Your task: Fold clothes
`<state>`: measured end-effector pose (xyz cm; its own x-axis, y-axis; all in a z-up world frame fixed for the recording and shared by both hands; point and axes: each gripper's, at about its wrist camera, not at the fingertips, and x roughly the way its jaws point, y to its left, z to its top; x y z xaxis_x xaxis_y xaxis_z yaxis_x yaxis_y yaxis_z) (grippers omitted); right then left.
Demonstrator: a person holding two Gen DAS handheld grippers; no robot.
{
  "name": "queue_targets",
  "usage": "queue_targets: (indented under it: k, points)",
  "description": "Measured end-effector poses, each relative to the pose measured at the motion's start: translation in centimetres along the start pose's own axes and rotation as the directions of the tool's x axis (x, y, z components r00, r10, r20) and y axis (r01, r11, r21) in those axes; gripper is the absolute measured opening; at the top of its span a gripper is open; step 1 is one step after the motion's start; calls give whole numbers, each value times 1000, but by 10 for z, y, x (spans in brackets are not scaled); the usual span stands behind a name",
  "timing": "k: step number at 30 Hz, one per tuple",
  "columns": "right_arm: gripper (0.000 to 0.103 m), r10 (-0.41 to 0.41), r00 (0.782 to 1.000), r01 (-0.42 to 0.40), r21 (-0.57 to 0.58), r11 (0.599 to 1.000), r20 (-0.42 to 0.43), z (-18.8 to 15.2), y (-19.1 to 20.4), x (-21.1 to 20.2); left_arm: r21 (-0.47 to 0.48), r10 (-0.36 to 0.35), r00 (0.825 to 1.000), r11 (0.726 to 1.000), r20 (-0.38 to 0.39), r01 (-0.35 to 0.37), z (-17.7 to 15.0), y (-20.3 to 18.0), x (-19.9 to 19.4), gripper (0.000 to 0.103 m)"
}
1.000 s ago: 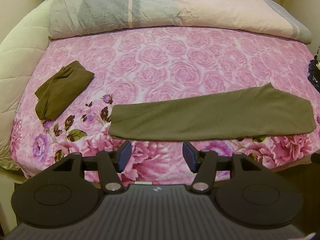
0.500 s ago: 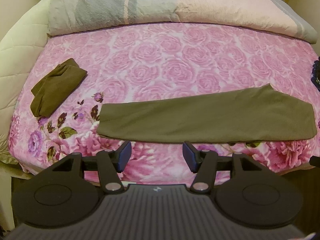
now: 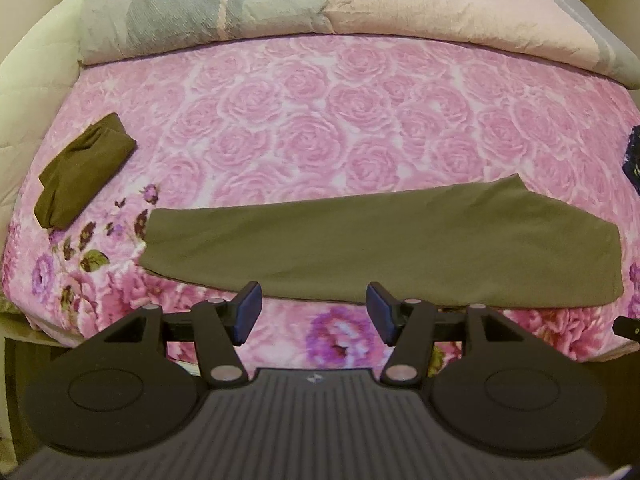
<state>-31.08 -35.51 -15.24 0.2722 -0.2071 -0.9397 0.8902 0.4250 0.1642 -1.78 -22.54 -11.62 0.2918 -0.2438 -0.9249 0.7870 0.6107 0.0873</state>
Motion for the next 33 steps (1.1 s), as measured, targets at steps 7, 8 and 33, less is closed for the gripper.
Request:
queue_targets:
  k: [7,8,33]
  points:
    - [63,9,999,-10,-37,999,-35,18,-19,22,-115,-29,999,993,-26,26,-10,-4,23,54]
    - [63,8,999,-10,-41,999,-44,17,-20,26,-158,-50,998,986,-31,45,-15,3,29,54]
    - [63,-200,932,101,315,944,301,-1,-121,123,-859,-10,935,391,354,329,-135,248,252,23]
